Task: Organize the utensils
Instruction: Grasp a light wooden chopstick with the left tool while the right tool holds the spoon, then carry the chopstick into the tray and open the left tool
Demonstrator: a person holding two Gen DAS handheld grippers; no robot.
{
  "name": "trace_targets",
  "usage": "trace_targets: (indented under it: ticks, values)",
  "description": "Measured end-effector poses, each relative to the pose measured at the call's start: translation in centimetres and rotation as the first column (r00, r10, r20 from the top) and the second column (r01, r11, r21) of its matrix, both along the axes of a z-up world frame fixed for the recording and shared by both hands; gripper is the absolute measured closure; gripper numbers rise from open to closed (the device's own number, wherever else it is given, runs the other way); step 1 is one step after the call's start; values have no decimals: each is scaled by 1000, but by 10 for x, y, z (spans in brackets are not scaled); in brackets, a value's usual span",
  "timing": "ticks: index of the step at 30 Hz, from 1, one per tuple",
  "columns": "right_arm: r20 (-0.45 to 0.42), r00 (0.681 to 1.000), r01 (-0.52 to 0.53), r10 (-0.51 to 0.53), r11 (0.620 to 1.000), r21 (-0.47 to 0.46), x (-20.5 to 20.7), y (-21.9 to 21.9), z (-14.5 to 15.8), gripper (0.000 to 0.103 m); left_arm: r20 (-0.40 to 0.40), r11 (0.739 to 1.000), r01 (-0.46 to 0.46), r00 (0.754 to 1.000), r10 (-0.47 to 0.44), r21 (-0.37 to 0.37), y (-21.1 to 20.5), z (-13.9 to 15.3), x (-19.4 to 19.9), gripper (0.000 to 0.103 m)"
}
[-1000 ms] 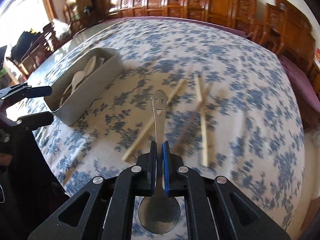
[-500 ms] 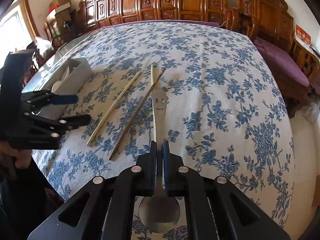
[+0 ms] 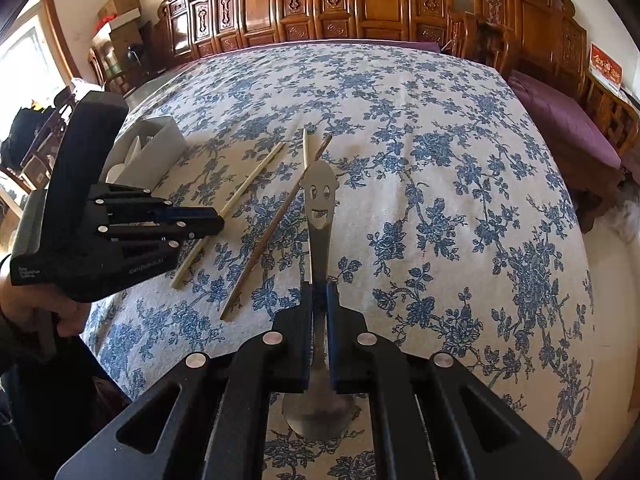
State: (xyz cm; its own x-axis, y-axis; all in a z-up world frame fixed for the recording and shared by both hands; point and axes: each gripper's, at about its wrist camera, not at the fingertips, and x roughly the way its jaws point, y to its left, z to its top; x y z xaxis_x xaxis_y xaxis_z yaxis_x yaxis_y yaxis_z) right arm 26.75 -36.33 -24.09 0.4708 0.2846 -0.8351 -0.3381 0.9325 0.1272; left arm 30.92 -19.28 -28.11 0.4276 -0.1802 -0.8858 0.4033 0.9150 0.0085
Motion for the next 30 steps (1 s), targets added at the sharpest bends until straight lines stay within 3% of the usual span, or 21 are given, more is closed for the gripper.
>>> trace_targets:
  ticks: [10, 30]
  values:
    - [38, 999, -37, 36, 999, 11, -5, 20, 11, 95, 49, 999, -34, 998, 35, -29, 44, 32, -25, 99]
    - [136, 980, -149, 145, 989, 21, -3, 118, 52, 95, 166, 992, -104, 979, 115, -73, 142, 100, -52, 99]
